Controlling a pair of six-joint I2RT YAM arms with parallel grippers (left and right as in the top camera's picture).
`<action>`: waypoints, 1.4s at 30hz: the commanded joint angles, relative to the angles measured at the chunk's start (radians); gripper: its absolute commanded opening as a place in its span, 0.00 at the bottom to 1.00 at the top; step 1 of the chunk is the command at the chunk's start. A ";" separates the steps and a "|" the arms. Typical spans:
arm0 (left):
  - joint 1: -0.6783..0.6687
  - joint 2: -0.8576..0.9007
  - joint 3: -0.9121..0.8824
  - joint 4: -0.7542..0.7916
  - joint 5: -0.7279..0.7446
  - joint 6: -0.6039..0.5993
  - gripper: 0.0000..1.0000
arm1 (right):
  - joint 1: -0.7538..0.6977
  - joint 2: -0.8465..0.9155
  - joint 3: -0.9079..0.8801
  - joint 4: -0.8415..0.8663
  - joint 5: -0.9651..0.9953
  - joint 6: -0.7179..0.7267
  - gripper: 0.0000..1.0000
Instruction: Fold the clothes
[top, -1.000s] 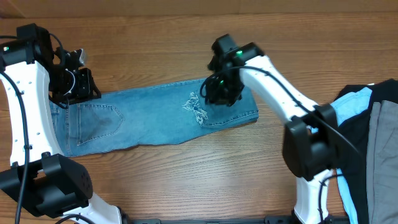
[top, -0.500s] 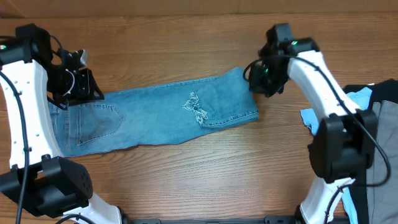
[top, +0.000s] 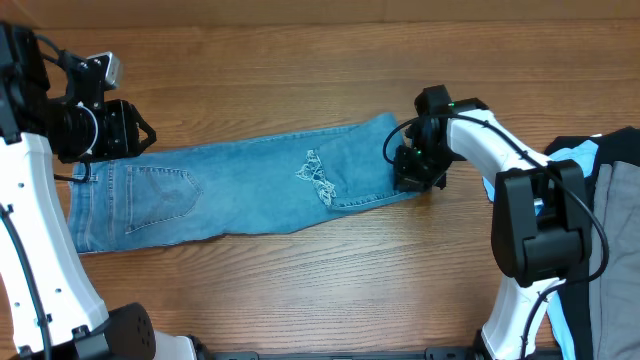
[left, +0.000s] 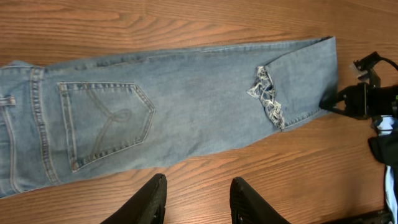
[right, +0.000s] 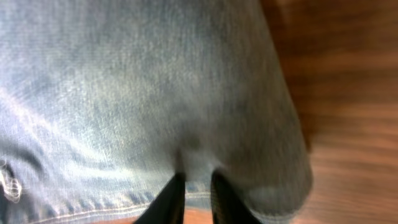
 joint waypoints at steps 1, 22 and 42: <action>-0.004 -0.003 0.016 -0.005 0.019 0.018 0.37 | -0.039 -0.123 0.098 -0.050 -0.037 -0.145 0.29; -0.005 -0.017 0.016 -0.034 0.124 0.026 0.47 | -0.187 -0.038 0.058 0.075 -0.102 -0.290 0.72; -0.005 -0.019 0.016 -0.034 0.121 0.026 0.48 | -0.128 0.090 -0.003 0.144 -0.354 -0.385 0.04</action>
